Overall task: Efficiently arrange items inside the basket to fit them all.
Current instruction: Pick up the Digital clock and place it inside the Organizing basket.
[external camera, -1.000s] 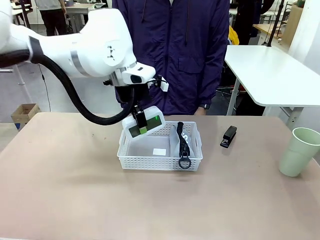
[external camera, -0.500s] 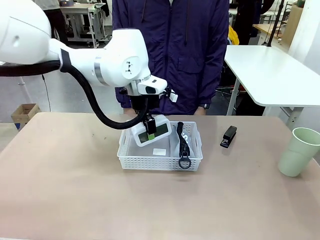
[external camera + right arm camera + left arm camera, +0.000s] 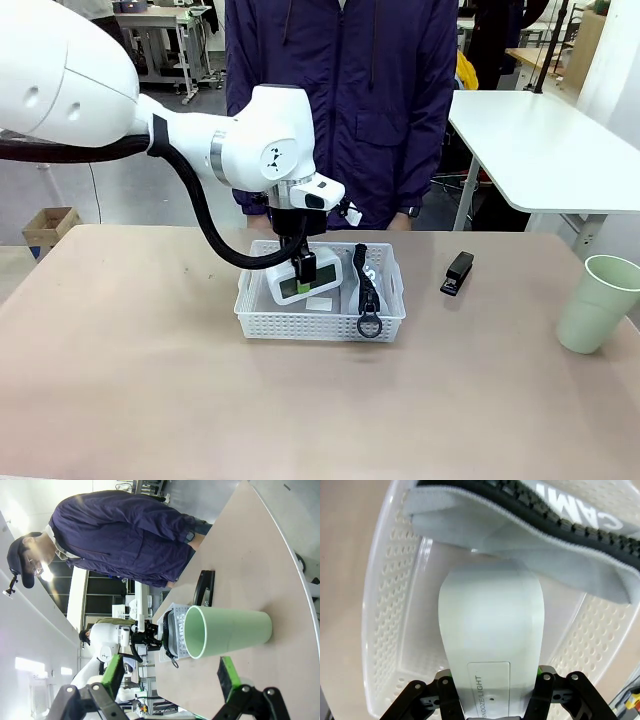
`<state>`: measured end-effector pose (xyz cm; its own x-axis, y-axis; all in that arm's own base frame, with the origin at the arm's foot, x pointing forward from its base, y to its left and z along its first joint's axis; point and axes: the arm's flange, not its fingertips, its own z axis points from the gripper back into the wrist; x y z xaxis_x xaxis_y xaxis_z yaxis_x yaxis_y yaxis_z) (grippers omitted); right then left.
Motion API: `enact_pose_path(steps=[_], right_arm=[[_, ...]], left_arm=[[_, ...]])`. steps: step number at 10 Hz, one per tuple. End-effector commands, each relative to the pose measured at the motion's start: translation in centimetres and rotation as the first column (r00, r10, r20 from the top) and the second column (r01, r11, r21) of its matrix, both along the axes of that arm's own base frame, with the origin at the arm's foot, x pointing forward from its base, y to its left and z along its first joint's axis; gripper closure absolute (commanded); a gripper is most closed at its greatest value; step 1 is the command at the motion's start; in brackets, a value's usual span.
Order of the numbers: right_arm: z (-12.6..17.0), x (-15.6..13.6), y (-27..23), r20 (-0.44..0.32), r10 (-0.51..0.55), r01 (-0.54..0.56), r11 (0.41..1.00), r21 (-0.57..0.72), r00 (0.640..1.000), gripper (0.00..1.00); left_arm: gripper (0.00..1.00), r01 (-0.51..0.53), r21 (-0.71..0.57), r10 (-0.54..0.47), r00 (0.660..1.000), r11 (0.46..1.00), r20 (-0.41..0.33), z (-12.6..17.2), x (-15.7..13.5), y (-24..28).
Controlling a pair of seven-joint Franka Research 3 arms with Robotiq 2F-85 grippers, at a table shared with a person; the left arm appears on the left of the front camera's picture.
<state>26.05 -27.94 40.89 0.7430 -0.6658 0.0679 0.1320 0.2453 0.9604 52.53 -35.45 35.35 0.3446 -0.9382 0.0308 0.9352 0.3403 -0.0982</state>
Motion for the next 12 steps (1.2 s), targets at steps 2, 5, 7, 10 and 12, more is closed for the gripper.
enact_pose_path(steps=[2,5,7,10,12], right_arm=[[0.2,0.2,-0.1,0.035,-0.004,0.004,1.000,0.005,0.999,0.00],[0.2,0.2,-0.1,0.035,-0.004,0.004,1.000,0.005,0.999,0.00],[0.2,0.2,-0.1,0.035,-0.004,0.004,1.000,0.005,0.999,0.00],[0.2,0.2,-0.1,0.035,-0.004,0.004,1.000,0.005,0.999,0.00],[0.2,0.2,-0.1,0.035,-0.004,0.004,1.000,0.005,0.999,0.00]], left_arm=[[0.49,-0.005,0.106,0.004,1.000,0.994,0.007,-0.7,0.3,-0.9],[0.49,0.000,0.132,-0.003,1.000,0.991,0.016,-1.7,0.4,-1.2],[0.49,-0.011,0.138,0.008,1.000,0.990,0.020,-1.8,0.5,-1.3],[0.00,-0.004,0.154,0.004,1.000,0.988,-0.003,-2.0,0.7,-1.3],[0.00,-0.013,0.140,0.011,1.000,0.990,0.020,-1.4,0.3,-0.9]])
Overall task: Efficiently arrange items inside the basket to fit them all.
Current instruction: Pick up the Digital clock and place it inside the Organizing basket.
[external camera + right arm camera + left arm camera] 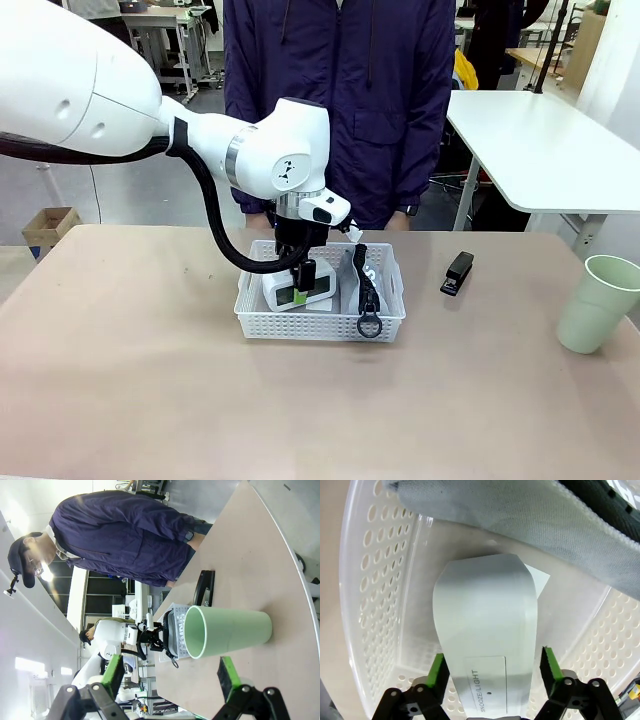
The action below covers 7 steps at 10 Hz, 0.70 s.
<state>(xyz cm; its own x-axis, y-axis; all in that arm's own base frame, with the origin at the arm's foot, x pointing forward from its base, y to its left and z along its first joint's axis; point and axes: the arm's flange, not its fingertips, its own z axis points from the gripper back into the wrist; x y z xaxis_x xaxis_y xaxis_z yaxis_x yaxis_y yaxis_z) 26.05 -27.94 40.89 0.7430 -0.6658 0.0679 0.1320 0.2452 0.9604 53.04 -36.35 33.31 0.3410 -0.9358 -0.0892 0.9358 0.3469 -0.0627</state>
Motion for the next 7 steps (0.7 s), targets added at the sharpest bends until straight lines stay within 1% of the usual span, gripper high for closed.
enact_pose_path(steps=[1,2,3,5,6,7], right_arm=[[0.2,0.2,-0.1,0.035,-0.004,0.004,1.000,0.005,0.999,0.00],[0.2,0.2,-0.1,0.035,-0.004,0.004,1.000,0.005,0.999,0.00],[0.2,0.2,-0.1,0.035,-0.004,0.004,1.000,0.005,0.999,0.00],[0.2,0.2,-0.1,0.035,-0.004,0.004,1.000,0.005,0.999,0.00],[0.2,0.2,-0.1,0.035,-0.004,0.004,1.000,0.005,0.999,0.00],[0.2,0.2,-0.1,0.035,-0.004,0.004,1.000,0.005,0.999,0.00]], left_arm=[[0.00,-0.016,-0.005,0.016,0.999,1.000,0.045,1.5,-0.7,0.7],[0.00,-0.012,-0.036,0.014,0.998,0.999,0.068,3.0,-1.5,1.8],[0.00,-0.019,-0.075,0.024,0.997,0.997,0.070,5.4,-2.7,4.0],[0.00,0.030,-0.235,-0.017,0.998,0.972,0.059,10.1,-6.5,10.1],[0.00,-0.019,-0.330,0.042,0.997,0.944,0.063,12.2,-8.8,14.3],[0.00,-0.061,-0.489,0.092,0.995,0.870,0.040,13.6,-10.8,19.9]])
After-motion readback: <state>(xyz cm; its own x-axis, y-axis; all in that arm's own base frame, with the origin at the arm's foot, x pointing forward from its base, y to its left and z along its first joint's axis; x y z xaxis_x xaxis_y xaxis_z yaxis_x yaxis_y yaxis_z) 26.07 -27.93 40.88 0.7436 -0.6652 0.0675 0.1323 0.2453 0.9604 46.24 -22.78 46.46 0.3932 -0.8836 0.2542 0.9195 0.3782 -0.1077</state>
